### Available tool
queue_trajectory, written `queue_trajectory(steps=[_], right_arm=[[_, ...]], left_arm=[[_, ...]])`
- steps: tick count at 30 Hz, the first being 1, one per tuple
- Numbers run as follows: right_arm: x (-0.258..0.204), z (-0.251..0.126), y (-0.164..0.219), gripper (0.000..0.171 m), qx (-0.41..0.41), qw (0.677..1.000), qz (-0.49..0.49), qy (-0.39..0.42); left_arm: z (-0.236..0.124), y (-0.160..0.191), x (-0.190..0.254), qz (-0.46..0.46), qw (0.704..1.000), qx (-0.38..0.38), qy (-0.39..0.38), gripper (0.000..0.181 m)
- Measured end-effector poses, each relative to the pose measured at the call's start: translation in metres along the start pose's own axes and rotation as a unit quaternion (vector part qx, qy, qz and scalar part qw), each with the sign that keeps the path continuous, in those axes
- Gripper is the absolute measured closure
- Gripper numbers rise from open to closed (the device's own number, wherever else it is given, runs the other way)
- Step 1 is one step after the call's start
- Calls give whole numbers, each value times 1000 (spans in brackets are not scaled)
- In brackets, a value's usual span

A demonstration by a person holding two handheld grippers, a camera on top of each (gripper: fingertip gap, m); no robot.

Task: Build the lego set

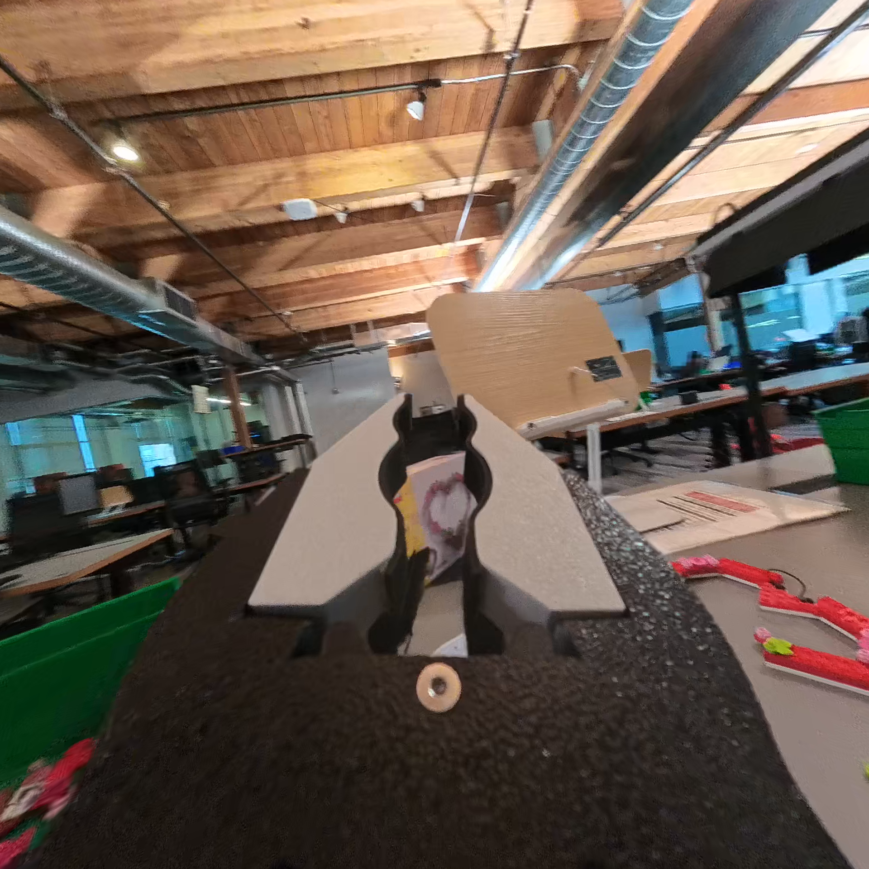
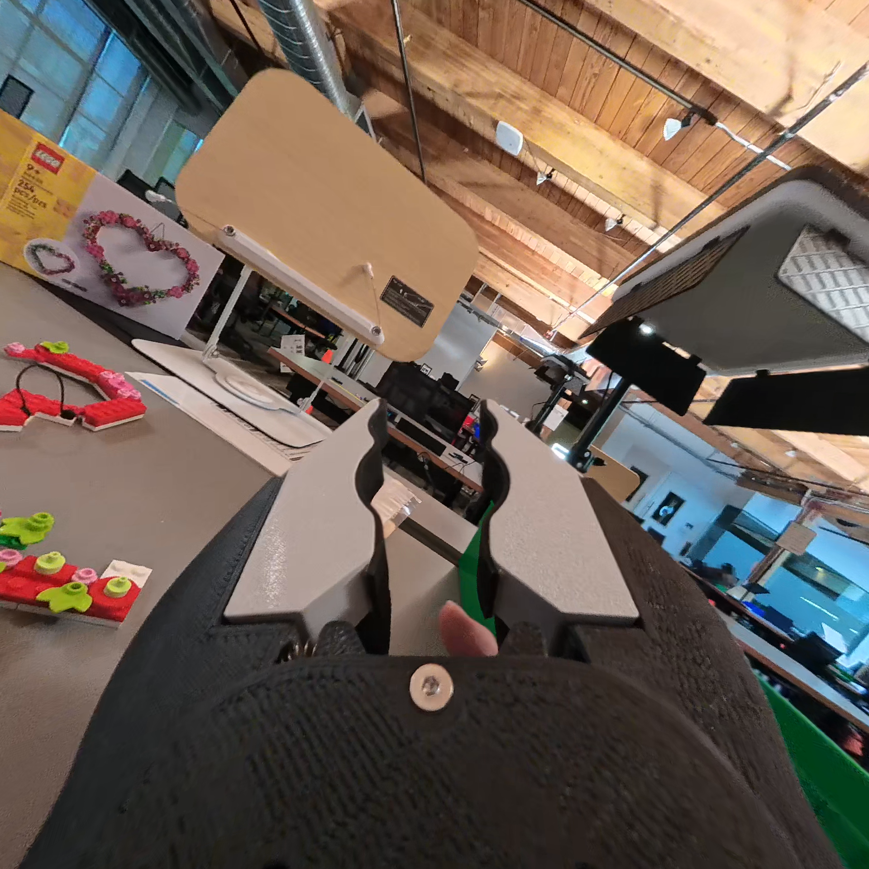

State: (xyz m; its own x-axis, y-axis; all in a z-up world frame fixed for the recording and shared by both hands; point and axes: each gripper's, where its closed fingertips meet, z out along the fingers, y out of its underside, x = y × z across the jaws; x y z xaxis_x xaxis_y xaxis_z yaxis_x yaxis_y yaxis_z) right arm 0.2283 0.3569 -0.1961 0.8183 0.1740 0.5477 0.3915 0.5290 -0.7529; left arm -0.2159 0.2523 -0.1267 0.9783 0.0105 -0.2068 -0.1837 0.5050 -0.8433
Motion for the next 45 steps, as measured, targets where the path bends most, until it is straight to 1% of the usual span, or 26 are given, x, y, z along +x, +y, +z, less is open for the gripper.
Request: queue_trajectory(steps=[1,3,5,8,12,14,17,20,22,24,26,31,36,45], right_arm=[[-1,1,2,135,-3,1000,5,-5],[0,1,5,136,-4,1000,18,-5],[5,0,6,137,-4,1000,29,2],[9,-1,10,140,-11,999,38,12],[6,0,19,149,-39,999,30,9],[4,-1,20,153,-50,999,15,9],[4,-2,20,155,-55,998,-5,15],[8,-3,25,157,-68,997,-4,25],[9,-2,30,158,-75,997,7,25],[12,-2,34,161,-85,996,9,32],[14,-3,36,161,-89,995,10,36],[11,-2,36,162,-90,995,8,29],[8,-1,36,163,-94,995,-5,25],[7,-1,37,165,-96,995,-12,22]], left_arm=[[3,4,-4,-14,1000,-1,2,165],[2,11,-9,-39,999,3,6,163],[-3,23,-9,-25,1000,-6,18,162],[-8,35,-11,-6,1000,-16,13,163],[-9,32,-10,16,1000,-4,5,161],[-11,25,-4,57,998,14,8,163],[-11,26,15,102,994,17,41,165],[-10,39,30,90,993,4,78,167],[-11,47,33,71,994,-6,86,171],[-11,49,31,38,996,-10,81,177],[-12,49,28,23,997,-9,75,177],[-11,54,21,16,998,-19,60,179],[-13,51,14,10,999,-16,46,180],[-11,55,14,8,999,-18,46,181]])
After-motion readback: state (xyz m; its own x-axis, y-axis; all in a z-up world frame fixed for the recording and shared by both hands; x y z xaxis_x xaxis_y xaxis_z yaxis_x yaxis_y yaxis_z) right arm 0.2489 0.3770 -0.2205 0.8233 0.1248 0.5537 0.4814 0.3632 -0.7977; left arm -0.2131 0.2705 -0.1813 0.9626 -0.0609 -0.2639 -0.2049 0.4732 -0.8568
